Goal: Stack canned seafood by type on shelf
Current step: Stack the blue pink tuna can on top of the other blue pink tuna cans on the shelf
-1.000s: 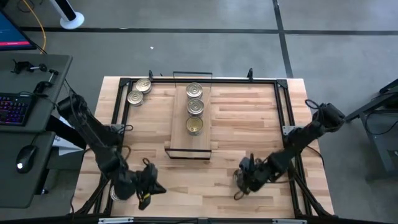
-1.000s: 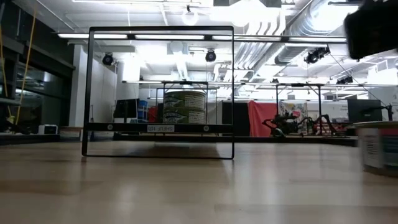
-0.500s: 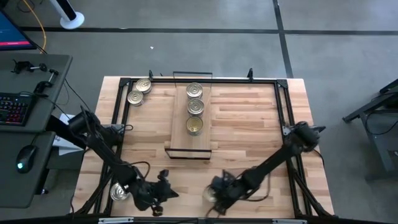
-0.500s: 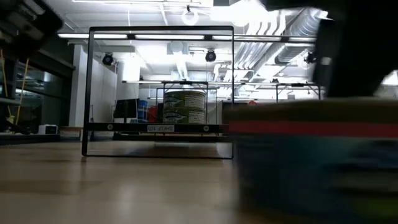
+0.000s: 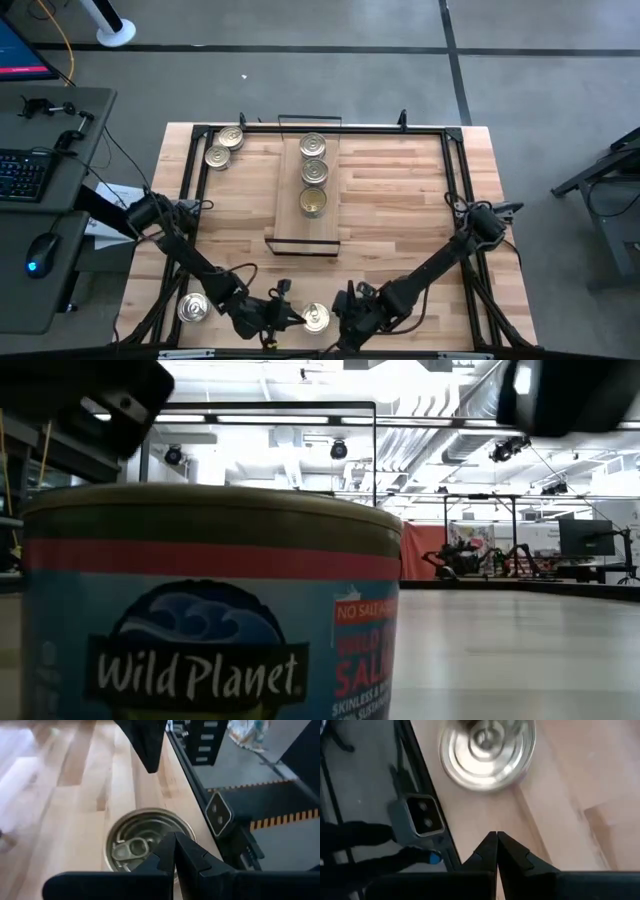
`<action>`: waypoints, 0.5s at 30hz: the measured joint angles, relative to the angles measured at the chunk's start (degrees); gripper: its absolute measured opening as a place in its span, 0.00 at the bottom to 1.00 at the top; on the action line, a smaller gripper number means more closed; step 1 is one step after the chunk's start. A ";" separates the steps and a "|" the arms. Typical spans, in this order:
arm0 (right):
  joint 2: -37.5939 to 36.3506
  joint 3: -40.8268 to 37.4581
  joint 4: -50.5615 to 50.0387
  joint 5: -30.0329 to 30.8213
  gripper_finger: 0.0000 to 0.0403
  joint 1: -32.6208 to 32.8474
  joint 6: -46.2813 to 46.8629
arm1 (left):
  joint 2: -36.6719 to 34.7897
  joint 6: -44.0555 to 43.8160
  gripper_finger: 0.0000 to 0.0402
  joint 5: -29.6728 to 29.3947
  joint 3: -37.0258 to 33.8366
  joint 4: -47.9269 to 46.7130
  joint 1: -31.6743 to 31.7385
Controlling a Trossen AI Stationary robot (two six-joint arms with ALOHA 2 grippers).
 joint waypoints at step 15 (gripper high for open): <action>0.05 -11.37 16.08 0.75 0.00 -3.15 -6.26 | 2.58 -4.92 0.00 -1.27 0.39 -4.75 0.69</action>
